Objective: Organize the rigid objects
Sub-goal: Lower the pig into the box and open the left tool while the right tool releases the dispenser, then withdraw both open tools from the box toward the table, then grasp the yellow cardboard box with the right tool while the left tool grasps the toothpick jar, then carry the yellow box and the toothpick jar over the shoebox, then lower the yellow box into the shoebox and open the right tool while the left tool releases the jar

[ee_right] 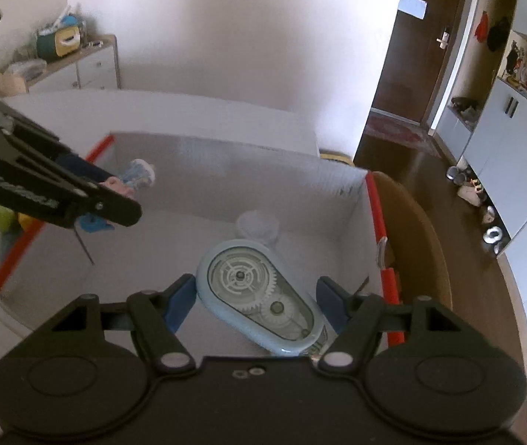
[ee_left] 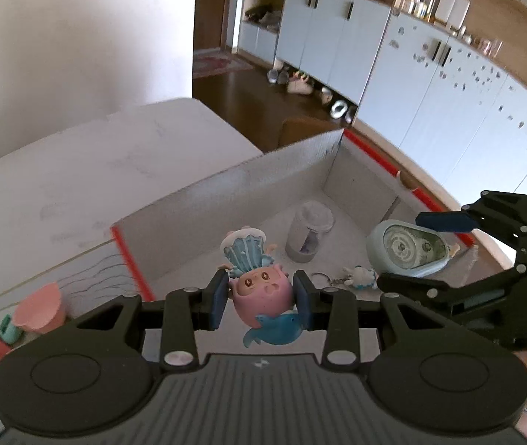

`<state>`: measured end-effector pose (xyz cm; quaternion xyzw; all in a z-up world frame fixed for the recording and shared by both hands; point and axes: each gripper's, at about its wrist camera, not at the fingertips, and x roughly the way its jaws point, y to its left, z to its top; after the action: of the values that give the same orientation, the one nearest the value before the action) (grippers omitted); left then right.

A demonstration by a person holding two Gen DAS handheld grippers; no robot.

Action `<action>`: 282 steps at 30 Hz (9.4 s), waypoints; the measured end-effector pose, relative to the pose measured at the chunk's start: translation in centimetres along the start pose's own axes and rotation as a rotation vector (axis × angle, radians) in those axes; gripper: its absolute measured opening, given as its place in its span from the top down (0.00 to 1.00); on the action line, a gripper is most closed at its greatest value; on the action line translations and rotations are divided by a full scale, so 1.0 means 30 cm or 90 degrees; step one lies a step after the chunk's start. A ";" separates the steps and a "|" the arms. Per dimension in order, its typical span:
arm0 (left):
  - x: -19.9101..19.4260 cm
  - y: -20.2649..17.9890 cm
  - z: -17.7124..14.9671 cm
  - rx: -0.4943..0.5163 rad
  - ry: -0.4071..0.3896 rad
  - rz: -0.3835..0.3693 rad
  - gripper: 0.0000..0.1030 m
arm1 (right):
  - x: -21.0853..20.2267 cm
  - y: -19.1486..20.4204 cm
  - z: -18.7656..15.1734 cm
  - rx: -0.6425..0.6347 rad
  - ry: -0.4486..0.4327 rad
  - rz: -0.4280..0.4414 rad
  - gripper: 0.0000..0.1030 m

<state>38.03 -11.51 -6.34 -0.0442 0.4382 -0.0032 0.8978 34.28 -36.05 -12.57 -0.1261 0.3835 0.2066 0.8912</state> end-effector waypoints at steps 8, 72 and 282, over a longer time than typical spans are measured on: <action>0.189 -0.044 0.047 0.012 0.062 0.044 0.64 | 0.092 -0.010 0.000 -0.026 0.039 0.001 0.31; -0.007 -0.075 0.024 -0.056 -0.010 0.054 0.43 | -0.094 -0.023 0.010 0.069 0.025 0.081 0.17; 0.291 -0.069 0.052 -0.069 0.082 0.164 0.74 | 0.187 -0.063 0.009 0.129 0.125 -0.058 0.53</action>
<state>44.70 -13.83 -12.09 -0.0355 0.4965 0.1326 0.8571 38.82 -36.11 -16.39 -0.0727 0.4815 0.1127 0.8661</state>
